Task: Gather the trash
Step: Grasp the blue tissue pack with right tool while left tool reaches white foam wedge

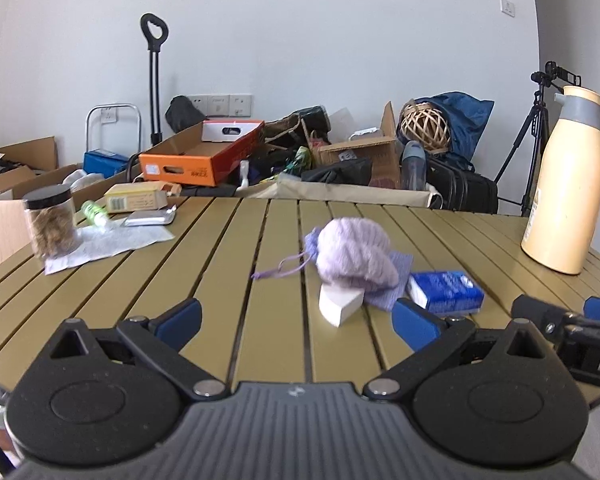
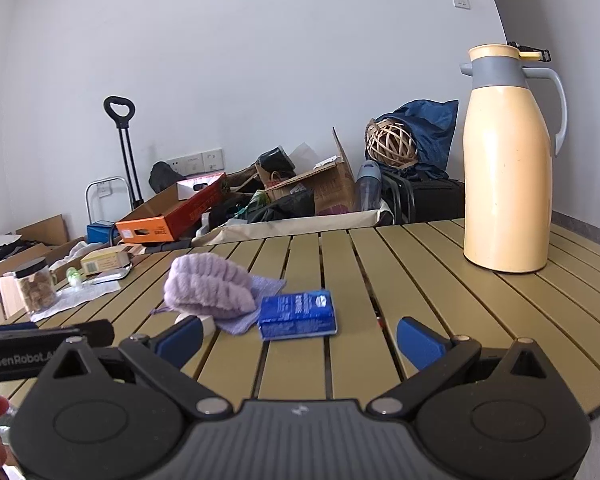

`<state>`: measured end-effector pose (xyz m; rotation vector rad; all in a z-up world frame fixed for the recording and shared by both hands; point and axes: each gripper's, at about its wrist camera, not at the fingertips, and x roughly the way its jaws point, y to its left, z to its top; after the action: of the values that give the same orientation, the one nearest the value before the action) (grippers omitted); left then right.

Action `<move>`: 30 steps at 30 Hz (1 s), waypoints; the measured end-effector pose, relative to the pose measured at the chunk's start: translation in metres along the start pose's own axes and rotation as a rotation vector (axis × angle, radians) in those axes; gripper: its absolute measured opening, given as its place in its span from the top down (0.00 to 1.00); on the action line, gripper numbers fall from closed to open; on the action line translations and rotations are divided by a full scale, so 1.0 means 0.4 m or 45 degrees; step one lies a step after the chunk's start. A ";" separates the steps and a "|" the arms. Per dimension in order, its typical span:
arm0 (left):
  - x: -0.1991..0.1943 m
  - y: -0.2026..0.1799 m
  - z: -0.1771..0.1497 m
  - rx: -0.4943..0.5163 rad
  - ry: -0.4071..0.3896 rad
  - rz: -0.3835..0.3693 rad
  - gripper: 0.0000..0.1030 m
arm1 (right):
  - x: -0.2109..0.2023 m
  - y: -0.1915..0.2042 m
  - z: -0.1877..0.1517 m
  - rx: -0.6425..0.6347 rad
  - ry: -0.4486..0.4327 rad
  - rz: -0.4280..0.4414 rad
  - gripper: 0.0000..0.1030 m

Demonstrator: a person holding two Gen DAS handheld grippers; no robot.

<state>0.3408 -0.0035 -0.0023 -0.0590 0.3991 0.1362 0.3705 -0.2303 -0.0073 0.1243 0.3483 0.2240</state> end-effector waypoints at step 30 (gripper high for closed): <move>0.196 0.081 0.042 -0.147 0.099 0.075 0.00 | 0.361 0.053 0.031 -0.052 0.340 -0.056 0.28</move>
<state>0.4139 0.0395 -0.0187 -0.1664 0.4707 0.2157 0.5030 -0.1763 -0.0390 0.0458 0.6115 0.2042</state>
